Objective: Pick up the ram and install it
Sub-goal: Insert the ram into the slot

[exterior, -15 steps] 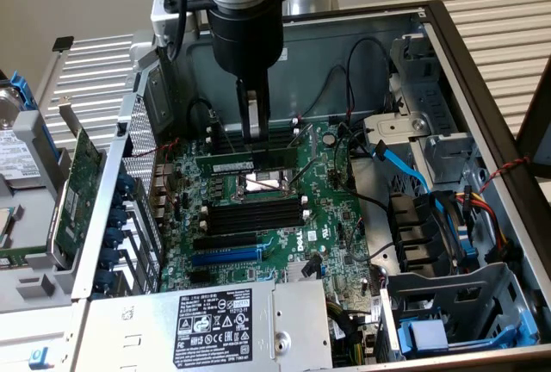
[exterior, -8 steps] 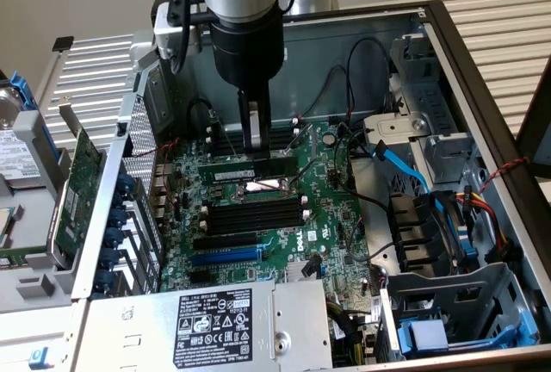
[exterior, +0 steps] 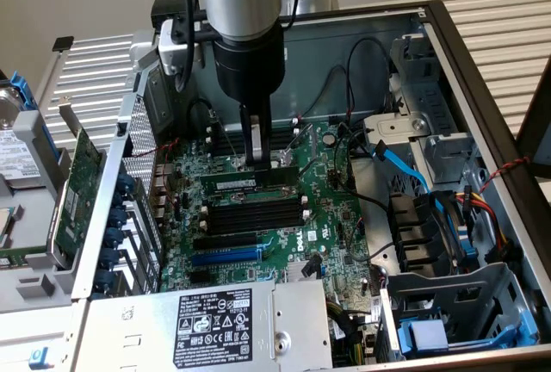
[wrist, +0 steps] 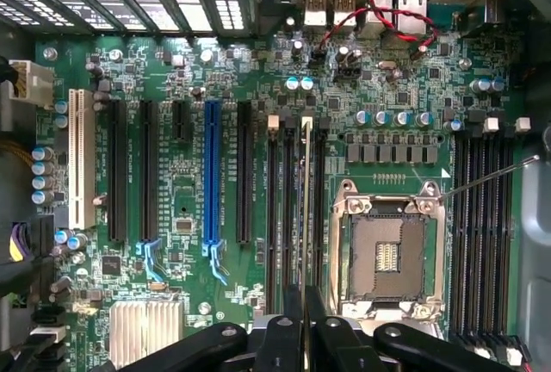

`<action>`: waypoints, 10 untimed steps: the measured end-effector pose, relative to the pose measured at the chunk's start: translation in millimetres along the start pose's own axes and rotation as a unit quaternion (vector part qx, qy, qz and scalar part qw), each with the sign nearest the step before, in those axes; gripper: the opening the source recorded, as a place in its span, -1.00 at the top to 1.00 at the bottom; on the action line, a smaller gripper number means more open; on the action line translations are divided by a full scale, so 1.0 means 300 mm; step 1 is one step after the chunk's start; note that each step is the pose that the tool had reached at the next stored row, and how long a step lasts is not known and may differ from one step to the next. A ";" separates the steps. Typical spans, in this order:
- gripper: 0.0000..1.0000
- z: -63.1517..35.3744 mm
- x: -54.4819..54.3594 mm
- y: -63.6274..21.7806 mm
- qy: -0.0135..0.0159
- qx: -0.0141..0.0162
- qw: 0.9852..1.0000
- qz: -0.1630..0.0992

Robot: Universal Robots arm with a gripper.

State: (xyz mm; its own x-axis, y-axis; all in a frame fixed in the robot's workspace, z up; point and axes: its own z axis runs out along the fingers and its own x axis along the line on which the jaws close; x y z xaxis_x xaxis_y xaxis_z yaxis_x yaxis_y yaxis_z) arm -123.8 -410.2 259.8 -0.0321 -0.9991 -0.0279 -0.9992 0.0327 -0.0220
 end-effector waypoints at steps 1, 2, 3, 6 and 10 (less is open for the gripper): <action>0.74 0.003 0.000 -0.001 0.000 0.000 1.000 0.000; 0.74 0.006 0.000 -0.001 0.000 0.000 1.000 -0.001; 0.74 0.007 0.000 -0.001 0.000 0.000 1.000 -0.001; 0.74 0.009 0.003 -0.002 0.000 -0.001 1.000 -0.006; 0.74 0.010 0.012 -0.002 0.000 -0.001 1.000 -0.008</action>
State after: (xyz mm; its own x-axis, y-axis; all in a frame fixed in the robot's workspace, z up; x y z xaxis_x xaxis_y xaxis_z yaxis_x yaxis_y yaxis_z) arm -123.3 -413.7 256.7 -0.0156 -0.9995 -0.0278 -0.9996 0.0161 -0.0212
